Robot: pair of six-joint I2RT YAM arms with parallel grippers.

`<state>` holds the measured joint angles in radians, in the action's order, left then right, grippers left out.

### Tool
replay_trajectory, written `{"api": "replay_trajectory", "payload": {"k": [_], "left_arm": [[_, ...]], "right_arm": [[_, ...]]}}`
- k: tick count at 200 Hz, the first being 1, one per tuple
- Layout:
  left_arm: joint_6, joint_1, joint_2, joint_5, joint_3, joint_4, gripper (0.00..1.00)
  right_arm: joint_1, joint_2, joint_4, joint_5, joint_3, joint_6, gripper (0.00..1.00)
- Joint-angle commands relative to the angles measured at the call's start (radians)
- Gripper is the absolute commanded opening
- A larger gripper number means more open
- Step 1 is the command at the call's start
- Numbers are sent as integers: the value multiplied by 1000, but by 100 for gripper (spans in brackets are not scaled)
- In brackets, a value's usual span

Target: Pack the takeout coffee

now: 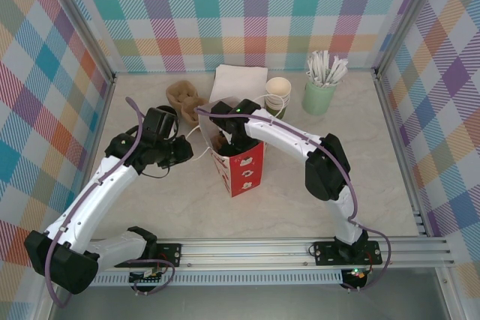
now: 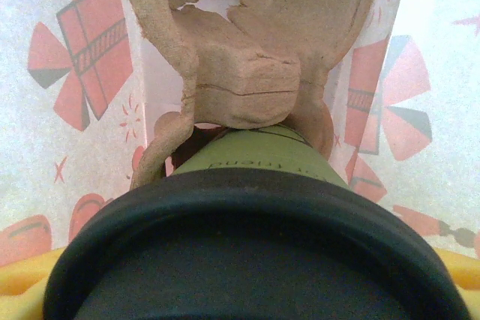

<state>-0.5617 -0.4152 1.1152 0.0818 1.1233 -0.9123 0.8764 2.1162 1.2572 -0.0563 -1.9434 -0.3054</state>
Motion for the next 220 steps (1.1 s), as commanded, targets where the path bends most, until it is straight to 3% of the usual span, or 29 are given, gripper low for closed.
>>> {"api": "replay_trajectory", "payload": {"k": [1,220], "left_arm": [[-3,13,-8,3,-10,-1,16],[-1,13,13,-16,1,-11,16]], "right_arm": [[-5,22,-17,0,38,2,82],[-2,-59,62,27,21,1,82]]}}
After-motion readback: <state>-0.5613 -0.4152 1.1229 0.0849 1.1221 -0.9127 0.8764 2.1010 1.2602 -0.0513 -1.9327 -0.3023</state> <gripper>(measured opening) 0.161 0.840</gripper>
